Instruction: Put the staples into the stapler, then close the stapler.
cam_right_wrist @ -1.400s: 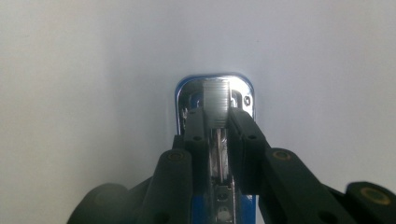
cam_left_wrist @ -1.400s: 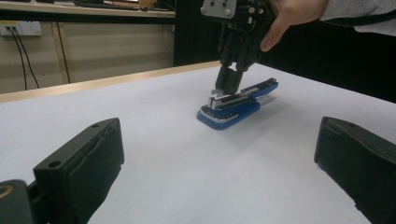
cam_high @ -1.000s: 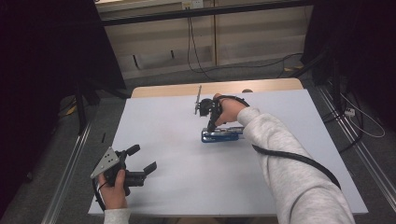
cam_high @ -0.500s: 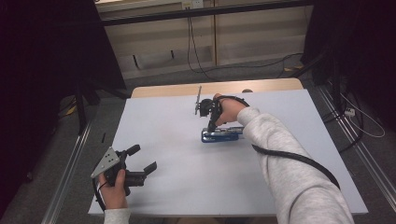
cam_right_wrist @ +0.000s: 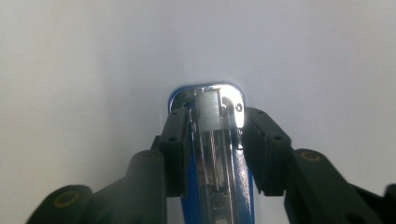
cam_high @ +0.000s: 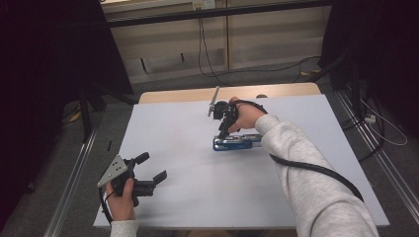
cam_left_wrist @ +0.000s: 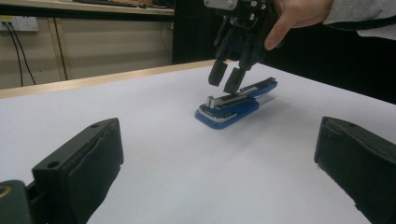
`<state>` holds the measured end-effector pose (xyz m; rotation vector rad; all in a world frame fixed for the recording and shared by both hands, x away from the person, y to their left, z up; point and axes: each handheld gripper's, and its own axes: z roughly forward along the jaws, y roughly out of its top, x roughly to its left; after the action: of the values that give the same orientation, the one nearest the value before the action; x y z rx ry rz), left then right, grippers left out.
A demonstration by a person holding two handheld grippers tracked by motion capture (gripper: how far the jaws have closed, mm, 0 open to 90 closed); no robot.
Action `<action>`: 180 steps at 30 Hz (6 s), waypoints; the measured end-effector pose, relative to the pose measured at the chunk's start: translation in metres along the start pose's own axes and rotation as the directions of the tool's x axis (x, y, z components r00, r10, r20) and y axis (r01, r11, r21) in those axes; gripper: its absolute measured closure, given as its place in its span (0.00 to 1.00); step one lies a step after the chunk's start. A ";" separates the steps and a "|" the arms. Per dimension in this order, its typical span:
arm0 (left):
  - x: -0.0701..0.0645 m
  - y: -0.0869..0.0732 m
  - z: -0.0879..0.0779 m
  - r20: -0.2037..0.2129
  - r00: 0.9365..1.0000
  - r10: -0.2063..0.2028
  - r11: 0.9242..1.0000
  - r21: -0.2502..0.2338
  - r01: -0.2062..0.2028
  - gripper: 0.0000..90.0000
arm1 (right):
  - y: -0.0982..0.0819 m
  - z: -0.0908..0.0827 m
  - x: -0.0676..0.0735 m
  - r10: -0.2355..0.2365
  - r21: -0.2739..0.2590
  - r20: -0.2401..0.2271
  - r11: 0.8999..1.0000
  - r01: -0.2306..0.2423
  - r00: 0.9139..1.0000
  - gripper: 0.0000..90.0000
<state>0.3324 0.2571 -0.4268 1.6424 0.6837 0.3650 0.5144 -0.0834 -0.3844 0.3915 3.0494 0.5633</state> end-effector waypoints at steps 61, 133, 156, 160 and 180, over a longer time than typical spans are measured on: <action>-0.004 0.012 0.082 0.085 0.996 -0.029 0.991 0.132 0.018 0.02 | -0.181 -0.046 0.042 0.403 -0.322 0.154 0.884 -0.340 0.902 0.11; 0.007 0.004 0.186 -0.016 1.000 -0.009 0.910 0.414 0.015 0.97 | -0.224 -0.027 0.044 0.553 -0.390 0.270 0.811 -0.435 0.788 0.95; 0.001 -0.002 0.205 0.002 1.000 0.025 0.874 0.486 -0.023 1.00 | -0.219 -0.018 0.034 0.525 -0.359 0.273 0.833 -0.421 0.806 1.00; -0.001 -0.002 0.208 0.012 0.999 0.037 0.870 0.491 -0.038 1.00 | -0.219 -0.016 0.033 0.527 -0.349 0.276 0.834 -0.427 0.804 1.00; -0.002 -0.002 0.209 0.015 1.000 0.027 0.869 0.494 -0.031 1.00 | -0.212 -0.019 0.037 0.495 -0.400 0.248 0.835 -0.377 0.833 1.00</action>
<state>0.4541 0.0924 -0.4687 2.1431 0.7916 0.2106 0.4265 -0.2729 -0.4408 1.0692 2.4567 0.9033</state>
